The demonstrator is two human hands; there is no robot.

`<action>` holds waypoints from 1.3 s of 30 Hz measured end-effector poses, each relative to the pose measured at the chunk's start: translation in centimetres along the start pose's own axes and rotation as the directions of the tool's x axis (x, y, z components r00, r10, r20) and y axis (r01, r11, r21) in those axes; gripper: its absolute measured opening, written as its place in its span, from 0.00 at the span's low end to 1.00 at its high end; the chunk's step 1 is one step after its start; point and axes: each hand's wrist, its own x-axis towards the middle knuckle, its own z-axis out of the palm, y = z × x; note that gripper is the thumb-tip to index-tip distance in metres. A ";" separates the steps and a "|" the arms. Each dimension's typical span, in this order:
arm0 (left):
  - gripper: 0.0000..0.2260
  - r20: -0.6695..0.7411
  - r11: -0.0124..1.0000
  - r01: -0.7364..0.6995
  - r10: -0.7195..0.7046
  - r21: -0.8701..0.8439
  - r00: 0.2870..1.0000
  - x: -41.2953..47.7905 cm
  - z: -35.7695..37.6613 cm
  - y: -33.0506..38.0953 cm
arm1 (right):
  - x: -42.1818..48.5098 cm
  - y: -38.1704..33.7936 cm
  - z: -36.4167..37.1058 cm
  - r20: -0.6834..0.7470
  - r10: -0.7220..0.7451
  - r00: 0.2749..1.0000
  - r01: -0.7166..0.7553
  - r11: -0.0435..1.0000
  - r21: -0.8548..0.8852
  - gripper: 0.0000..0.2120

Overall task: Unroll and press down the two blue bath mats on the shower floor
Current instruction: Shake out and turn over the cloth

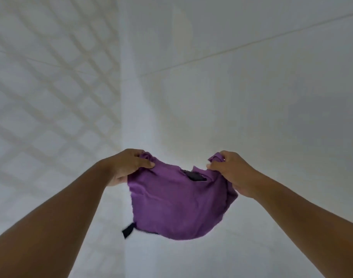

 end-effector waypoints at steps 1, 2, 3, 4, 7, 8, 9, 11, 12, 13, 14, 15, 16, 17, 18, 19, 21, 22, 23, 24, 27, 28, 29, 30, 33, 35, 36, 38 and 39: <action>0.07 0.029 0.999 -0.031 0.030 0.023 0.999 1.0 2.0 0.7 | -0.6 0.2 -2.9 -0.041 -0.005 0.999 0.002 0.997 -0.079 0.08; 0.06 0.056 0.997 -0.068 0.066 0.042 0.996 2.0 4.1 1.5 | -1.4 0.3 -5.6 -0.079 -0.010 0.997 -0.002 0.989 -0.150 0.09; 0.05 0.084 0.993 -0.110 0.105 0.053 0.991 2.9 6.2 2.4 | -2.4 0.1 -8.3 -0.115 -0.022 0.993 -0.002 0.978 -0.208 0.11; 0.04 0.117 0.987 -0.150 0.143 0.054 0.983 3.6 8.5 3.4 | -3.4 -0.1 -11.0 -0.142 -0.039 0.989 0.003 0.969 -0.245 0.12; 0.04 0.215 0.965 -0.262 0.250 0.031 0.944 5.1 15.5 7.2 | -7.0 -1.1 -19.0 -0.173 -0.072 0.982 0.000 0.925 -0.380 0.17; 0.05 0.236 0.952 -0.305 0.290 0.029 0.927 5.5 17.9 8.6 | -8.4 -1.5 -21.6 -0.190 -0.078 0.979 -0.015 0.895 -0.447 0.18; 0.05 0.250 0.936 -0.352 0.334 0.028 0.909 5.8 20.3 10.0 | -9.9 -1.9 -24.0 -0.215 -0.085 0.973 -0.036 0.861 -0.507 0.17; 0.05 0.267 0.892 -0.452 0.431 0.020 0.862 5.7 25.0 12.6 | -13.1 -2.6 -28.4 -0.277 -0.076 0.958 -0.101 0.813 -0.573 0.15; 0.05 0.271 0.864 -0.503 0.480 0.017 0.834 5.4 27.3 13.8 | -14.6 -2.9 -30.4 -0.312 -0.053 0.949 -0.145 0.803 -0.578 0.14; 0.06 0.274 0.830 -0.557 0.531 0.019 0.802 5.0 29.5 14.9 | -16.1 -3.2 -32.2 -0.342 -0.022 0.939 -0.185 0.808 -0.560 0.13; 0.07 0.273 0.786 -0.617 0.587 0.033 0.762 4.4 31.6 15.9 | -17.6 -3.6 -34.0 -0.358 0.012 0.934 -0.214 0.822 -0.528 0.11; 0.09 0.267 0.729 -0.681 0.646 0.060 0.715 3.8 33.5 16.8 | -18.8 -4.0 -35.5 -0.353 0.043 0.935 -0.226 0.838 -0.496 0.09; 0.11 0.260 0.662 -0.742 0.702 0.104 0.663 3.2 35.1 17.6 | -19.9 -4.5 -36.8 -0.338 0.060 0.939 -0.227 0.848 -0.480 0.07; 0.14 0.259 0.591 -0.791 0.748 0.159 0.611 2.7 36.4 18.3 | -20.8 -4.9 -38.0 -0.334 0.053 0.941 -0.225 0.836 -0.501 0.06; 0.17 0.278 0.503 -0.828 0.781 0.248 0.559 2.3 37.6 19.0 | -21.3 -5.1 -39.0 -0.344 0.014 0.939 -0.218 0.797 -0.563 0.05; 0.17 0.329 0.382 -0.842 0.795 0.381 0.509 1.9 38.6 19.5 | -21.5 -5.1 -40.0 -0.366 -0.063 0.928 -0.209 0.727 -0.655 0.07; 0.13 0.450 0.048 -0.763 0.783 0.645 0.429 1.3 40.0 20.2 | -21.0 -4.7 -41.5 -0.384 -0.282 0.879 -0.190 0.531 -0.826 0.13; 0.10 0.475 -0.075 -0.707 0.789 0.704 0.390 1.1 40.5 20.5 | -20.6 -4.5 -42.1 -0.360 -0.382 0.851 -0.173 0.444 -0.879 0.15; 0.08 0.481 -0.148 -0.663 0.803 0.734 0.352 1.0 40.8 20.8 | -20.2 -4.2 -42.6 -0.324 -0.464 0.824 -0.150 0.373 -0.916 0.15; 0.07 0.468 -0.181 -0.627 0.820 0.758 0.329 1.0 40.9 21.2 | -19.8 -3.9 -43.1 -0.294 -0.530 0.796 -0.140 0.311 -0.940 0.15; 0.11 0.372 -0.139 -0.545 0.862 0.827 0.345 1.4 40.9 22.4 | -18.5 -3.6 -44.2 -0.246 -0.649 0.720 -0.173 0.175 -0.969 0.14; 0.12 0.343 -0.122 -0.516 0.868 0.848 0.359 1.5 40.9 22.5 | -18.1 -3.6 -44.4 -0.236 -0.667 0.706 -0.189 0.144 -0.971 0.14; 0.12 0.315 -0.101 -0.492 0.872 0.865 0.375 1.5 41.0 22.5 | -17.7 -3.3 -44.5 -0.238 -0.673 0.700 -0.206 0.128 -0.970 0.13; 0.12 0.289 -0.076 -0.477 0.874 0.876 0.391 1.4 41.1 22.2 | -17.3 -2.9 -44.5 -0.251 -0.672 0.697 -0.224 0.129 -0.966 0.13; 0.11 0.249 -0.030 -0.455 0.868 0.890 0.429 1.2 41.9 20.7 | -16.7 -1.0 -43.7 -0.289 -0.693 0.660 -0.233 0.177 -0.956 0.11; 0.11 0.241 -0.020 -0.447 0.863 0.895 0.444 1.1 42.6 19.1 | -16.8 0.4 -42.9 -0.269 -0.702 0.660 -0.210 0.172 -0.963 0.09; 0.11 0.237 -0.013 -0.450 0.862 0.893 0.447 1.1 42.8 18.1 | -16.9 1.1 -42.5 -0.250 -0.695 0.675 -0.194 0.159 -0.968 0.08; 0.13 0.240 -0.001 -0.469 0.860 0.883 0.450 1.2 43.0 16.2 | -17.4 2.7 -41.9 -0.217 -0.672 0.709 -0.158 0.148 -0.976 0.07; 0.13 0.250 -0.005 -0.479 0.859 0.878 0.448 1.3 43.1 15.3 | -17.7 3.5 -41.7 -0.206 -0.662 0.721 -0.141 0.151 -0.978 0.07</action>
